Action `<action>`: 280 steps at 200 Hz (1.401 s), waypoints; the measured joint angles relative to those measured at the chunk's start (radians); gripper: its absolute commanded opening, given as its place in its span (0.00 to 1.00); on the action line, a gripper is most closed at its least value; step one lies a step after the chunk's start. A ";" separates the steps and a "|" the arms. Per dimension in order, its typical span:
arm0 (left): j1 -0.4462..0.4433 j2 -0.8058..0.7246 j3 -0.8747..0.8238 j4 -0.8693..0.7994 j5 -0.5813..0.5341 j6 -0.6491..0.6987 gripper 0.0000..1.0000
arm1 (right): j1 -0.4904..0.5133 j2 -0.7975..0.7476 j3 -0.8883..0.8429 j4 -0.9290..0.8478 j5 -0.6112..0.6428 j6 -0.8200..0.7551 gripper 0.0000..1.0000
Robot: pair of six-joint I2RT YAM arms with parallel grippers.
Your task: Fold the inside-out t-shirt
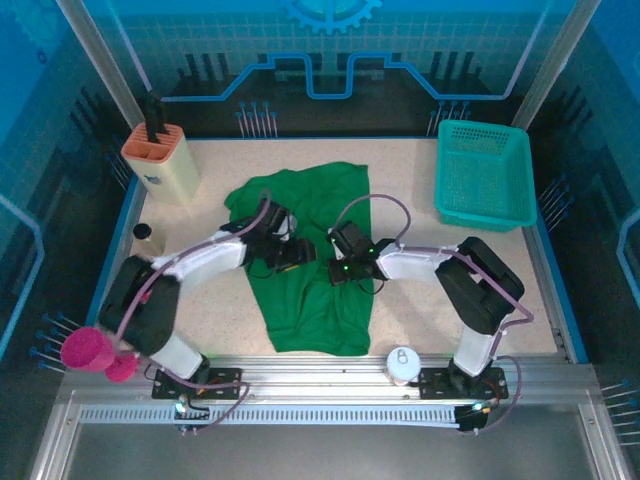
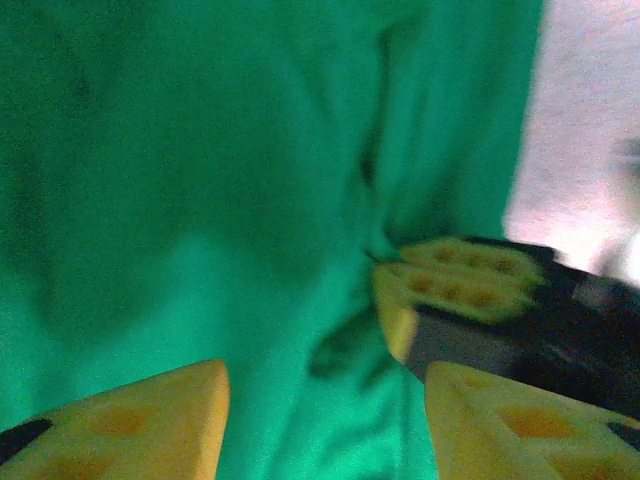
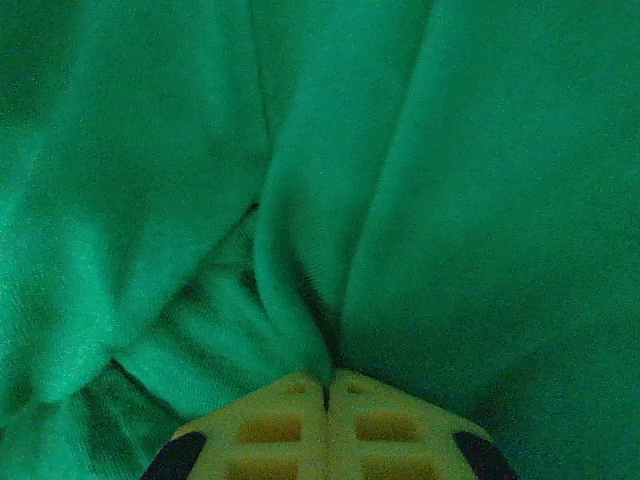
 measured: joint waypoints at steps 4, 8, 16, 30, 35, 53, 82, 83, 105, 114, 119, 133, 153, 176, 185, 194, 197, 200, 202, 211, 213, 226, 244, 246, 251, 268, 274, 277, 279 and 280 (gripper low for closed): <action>0.000 0.043 0.015 0.003 0.005 0.008 0.50 | -0.009 -0.009 -0.002 0.002 -0.016 -0.008 0.00; 0.000 0.074 0.029 0.002 0.010 0.014 0.45 | -0.018 -0.017 -0.006 0.006 -0.034 -0.016 0.00; -0.001 0.136 0.058 0.003 0.010 0.028 0.30 | -0.044 -0.053 -0.027 0.018 -0.090 -0.029 0.00; -0.001 0.195 0.091 0.000 -0.005 0.057 0.01 | -0.106 -0.140 -0.066 0.019 -0.198 -0.037 0.00; -0.001 0.201 0.095 0.000 -0.014 0.064 0.00 | -0.128 -0.164 -0.072 0.017 -0.231 -0.038 0.03; 0.002 0.181 0.088 0.005 -0.037 0.094 0.00 | -0.219 -0.217 -0.072 0.002 -0.293 -0.050 0.08; 0.019 0.003 -0.024 0.033 -0.003 0.113 0.00 | -0.264 -0.172 -0.080 -0.061 -0.254 -0.077 0.26; 0.019 -0.004 -0.027 0.034 -0.001 0.113 0.00 | -0.264 -0.171 -0.080 -0.062 -0.253 -0.072 0.27; 0.025 -0.156 -0.134 0.086 0.078 0.112 0.00 | -0.264 -0.152 -0.106 -0.112 -0.206 -0.080 0.36; 0.024 -0.190 -0.174 0.114 0.117 0.112 0.00 | -0.261 -0.153 -0.106 -0.130 -0.187 -0.090 0.38; 0.024 -0.201 -0.193 0.128 0.142 0.109 0.00 | -0.254 -0.158 -0.106 -0.136 -0.174 -0.100 0.40; 0.024 -0.209 -0.236 0.168 0.204 0.096 0.00 | -0.222 -0.184 -0.106 -0.155 -0.145 -0.150 0.43; 0.024 -0.227 -0.290 0.231 0.272 0.063 0.10 | -0.138 -0.274 -0.105 -0.174 -0.135 -0.261 0.44; 0.024 -0.275 -0.319 0.257 0.293 0.051 0.27 | -0.079 -0.362 -0.086 -0.172 -0.186 -0.348 0.46; 0.024 -0.285 -0.327 0.267 0.295 0.050 0.28 | -0.078 -0.362 -0.065 -0.172 -0.213 -0.360 0.47; 0.024 -0.286 -0.340 0.281 0.294 0.043 0.29 | -0.081 -0.339 -0.037 -0.176 -0.233 -0.365 0.47; 0.024 -0.286 -0.346 0.285 0.294 0.038 0.29 | -0.081 -0.325 -0.025 -0.177 -0.238 -0.366 0.47; 0.024 -0.284 -0.354 0.290 0.294 0.036 0.29 | -0.081 -0.314 -0.015 -0.179 -0.243 -0.366 0.47; 0.024 -0.284 -0.359 0.291 0.294 0.036 0.28 | -0.081 -0.303 -0.006 -0.180 -0.246 -0.366 0.47; 0.024 -0.278 -0.383 0.294 0.290 0.029 0.28 | -0.081 -0.248 0.030 -0.185 -0.257 -0.362 0.47; 0.024 -0.277 -0.388 0.294 0.290 0.029 0.28 | -0.080 -0.238 0.036 -0.187 -0.260 -0.361 0.47; 0.024 -0.266 -0.415 0.282 0.275 0.028 0.28 | -0.080 -0.159 0.074 -0.199 -0.265 -0.347 0.45; 0.024 -0.264 -0.431 0.254 0.243 0.029 0.28 | -0.076 -0.079 0.094 -0.224 -0.264 -0.335 0.18; 0.025 -0.264 -0.432 0.251 0.238 0.029 0.28 | -0.074 -0.068 0.095 -0.227 -0.265 -0.340 0.14; 0.024 -0.265 -0.432 0.243 0.229 0.029 0.28 | -0.072 -0.053 0.097 -0.236 -0.269 -0.335 0.06; 0.025 -0.285 -0.431 0.209 0.196 0.033 0.40 | -0.068 -0.020 0.098 -0.264 -0.312 -0.337 0.00; 0.025 -0.301 -0.431 0.196 0.187 0.041 0.44 | -0.068 -0.019 0.098 -0.270 -0.335 -0.336 0.00; 0.025 -0.309 -0.431 0.190 0.182 0.036 0.45 | -0.068 -0.019 0.098 -0.275 -0.349 -0.333 0.00; 0.024 -0.317 -0.431 0.187 0.181 0.044 0.47 | -0.069 -0.020 0.100 -0.276 -0.364 -0.333 0.00; 0.024 -0.320 -0.431 0.186 0.180 0.048 0.47 | -0.070 -0.021 0.100 -0.277 -0.370 -0.333 0.00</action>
